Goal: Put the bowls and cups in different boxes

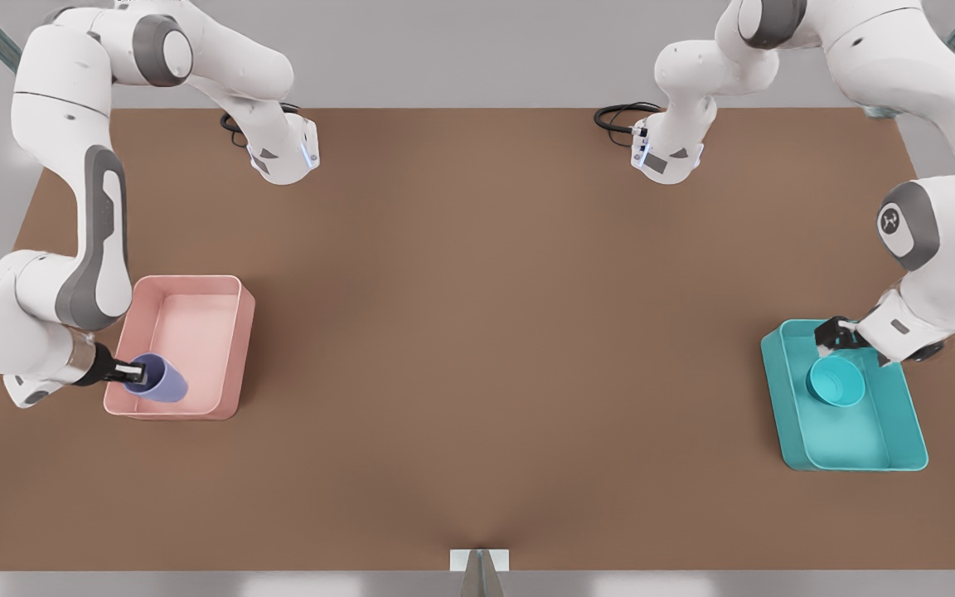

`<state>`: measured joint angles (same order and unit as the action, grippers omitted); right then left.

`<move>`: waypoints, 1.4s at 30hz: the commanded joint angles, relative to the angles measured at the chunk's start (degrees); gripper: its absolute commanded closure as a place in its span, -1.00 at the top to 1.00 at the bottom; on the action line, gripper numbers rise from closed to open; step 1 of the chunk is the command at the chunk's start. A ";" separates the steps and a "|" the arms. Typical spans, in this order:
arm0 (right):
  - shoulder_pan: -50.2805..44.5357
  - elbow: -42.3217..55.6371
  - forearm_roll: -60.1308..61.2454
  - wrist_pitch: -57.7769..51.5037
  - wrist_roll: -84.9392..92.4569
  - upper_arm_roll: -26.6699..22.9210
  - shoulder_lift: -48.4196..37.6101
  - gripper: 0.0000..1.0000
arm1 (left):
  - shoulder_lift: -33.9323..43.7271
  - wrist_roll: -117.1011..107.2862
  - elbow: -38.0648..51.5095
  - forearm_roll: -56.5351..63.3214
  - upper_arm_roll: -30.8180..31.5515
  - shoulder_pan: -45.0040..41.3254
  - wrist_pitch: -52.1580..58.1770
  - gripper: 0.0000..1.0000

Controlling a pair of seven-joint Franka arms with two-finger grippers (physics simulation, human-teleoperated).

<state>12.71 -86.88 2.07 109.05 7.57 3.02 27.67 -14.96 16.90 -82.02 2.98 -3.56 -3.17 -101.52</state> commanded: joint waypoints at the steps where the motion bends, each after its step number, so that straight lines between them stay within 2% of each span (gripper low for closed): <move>1: 0.12 0.04 -3.91 -3.75 15.99 -0.03 1.60 -0.57 | 0.99 -9.78 2.56 3.70 4.43 -1.31 18.28 1.00; 9: 1.27 0.13 -4.70 2.75 15.90 -0.38 9.33 -0.57 | 1.07 -10.84 7.66 0.80 4.43 -0.69 28.04 1.00; 17: 1.88 -0.13 -3.82 6.09 16.08 -0.29 12.67 -0.57 | 0.46 -10.93 7.58 0.97 4.43 -0.52 26.72 1.00; 18: 1.88 -0.13 -3.82 6.00 15.99 -0.29 12.76 -0.41 | 0.37 -10.93 7.58 0.89 4.43 -0.52 26.72 1.00; 20: 1.88 -0.22 -3.82 5.91 15.99 -0.20 12.85 1.00 | 0.37 -11.19 7.58 0.71 4.43 -0.69 26.98 1.00; 31: 1.97 -0.13 -3.82 0.21 16.43 0.32 9.43 1.00 | 0.63 -11.10 7.58 0.71 4.43 -0.52 28.83 1.00; 35: 0.92 0.22 -2.77 -11.66 14.59 0.76 -0.77 1.00 | 0.63 -11.01 7.58 0.80 4.43 -0.52 28.83 1.00; 37: -2.07 0.74 -2.86 -18.60 3.17 0.76 -8.33 1.00 | 0.55 -11.01 7.58 0.80 4.43 -0.52 28.74 1.00; 40: -2.86 0.83 -2.68 -23.09 -2.81 0.85 -17.21 1.00 | 0.46 -11.01 7.58 0.89 4.43 -0.52 28.66 1.00; 42: -3.92 2.15 -2.59 -25.81 -5.28 0.77 -18.09 1.00 | 0.46 -11.01 7.58 0.80 4.43 -0.52 28.66 1.00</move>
<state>8.89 -85.08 -0.76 92.46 15.66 3.86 10.41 -14.56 6.95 -74.47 3.79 0.88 -3.69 -73.03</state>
